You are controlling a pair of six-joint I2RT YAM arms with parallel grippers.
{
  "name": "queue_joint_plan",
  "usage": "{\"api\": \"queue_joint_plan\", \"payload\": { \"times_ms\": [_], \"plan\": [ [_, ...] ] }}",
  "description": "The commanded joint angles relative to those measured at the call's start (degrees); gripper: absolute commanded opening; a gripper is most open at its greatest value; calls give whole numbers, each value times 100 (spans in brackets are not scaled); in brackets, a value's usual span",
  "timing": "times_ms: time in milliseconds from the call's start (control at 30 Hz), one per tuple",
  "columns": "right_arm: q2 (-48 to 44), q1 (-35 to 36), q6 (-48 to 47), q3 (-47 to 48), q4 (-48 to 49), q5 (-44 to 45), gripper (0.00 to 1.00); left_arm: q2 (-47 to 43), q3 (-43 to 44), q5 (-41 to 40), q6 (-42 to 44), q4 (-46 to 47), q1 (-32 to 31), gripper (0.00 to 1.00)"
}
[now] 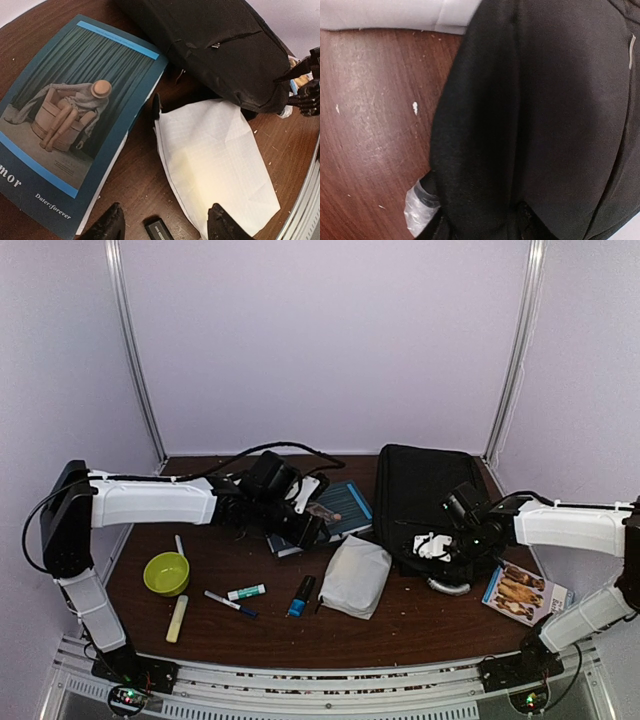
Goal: Pack the student bag
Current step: Adjust the student bag at the corner of the board.
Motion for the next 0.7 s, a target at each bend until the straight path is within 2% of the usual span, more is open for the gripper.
{"api": "queue_joint_plan", "payload": {
  "times_ms": [0,233,333,667],
  "plan": [
    [232,-55,276,341,242,431,33,107,189,-204,-30,79,-1,59],
    [-171,-122,383,649,169,389,8,283,388,-105,44,85,-1,59],
    [-326,-120,412,891,16,232,1,311,446,-19,40,150,-1,59],
    [-138,-120,584,1896,-244,-246,0,373,611,149,28,331,-8,57]
  ]
}}
